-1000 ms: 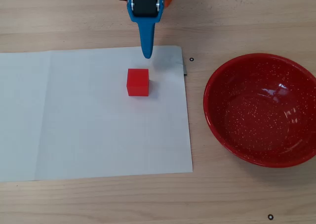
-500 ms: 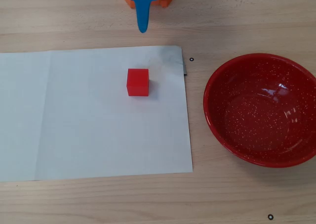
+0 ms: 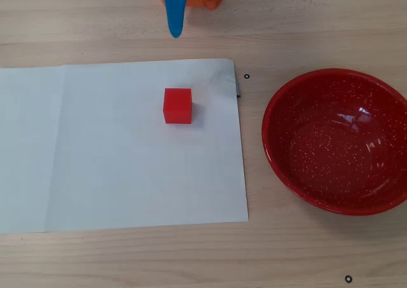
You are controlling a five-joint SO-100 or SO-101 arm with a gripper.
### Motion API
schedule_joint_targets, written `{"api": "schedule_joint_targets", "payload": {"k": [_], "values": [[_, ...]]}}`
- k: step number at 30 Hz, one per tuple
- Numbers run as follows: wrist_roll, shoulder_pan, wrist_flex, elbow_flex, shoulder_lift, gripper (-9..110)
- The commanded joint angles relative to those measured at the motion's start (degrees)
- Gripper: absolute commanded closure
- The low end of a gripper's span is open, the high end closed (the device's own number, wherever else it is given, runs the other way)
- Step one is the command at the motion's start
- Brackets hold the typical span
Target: Grasp the red cube and put it in the red bowl
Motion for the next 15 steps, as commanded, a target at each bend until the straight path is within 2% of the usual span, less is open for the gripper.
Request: {"api": "schedule_joint_targets", "payload": {"k": [1, 15], "values": [[1.7, -2.0, 0.8, -7.6, -1.0, 90], [1.0, -2.2, -3.1, -14.2, -15.1, 60]]}}
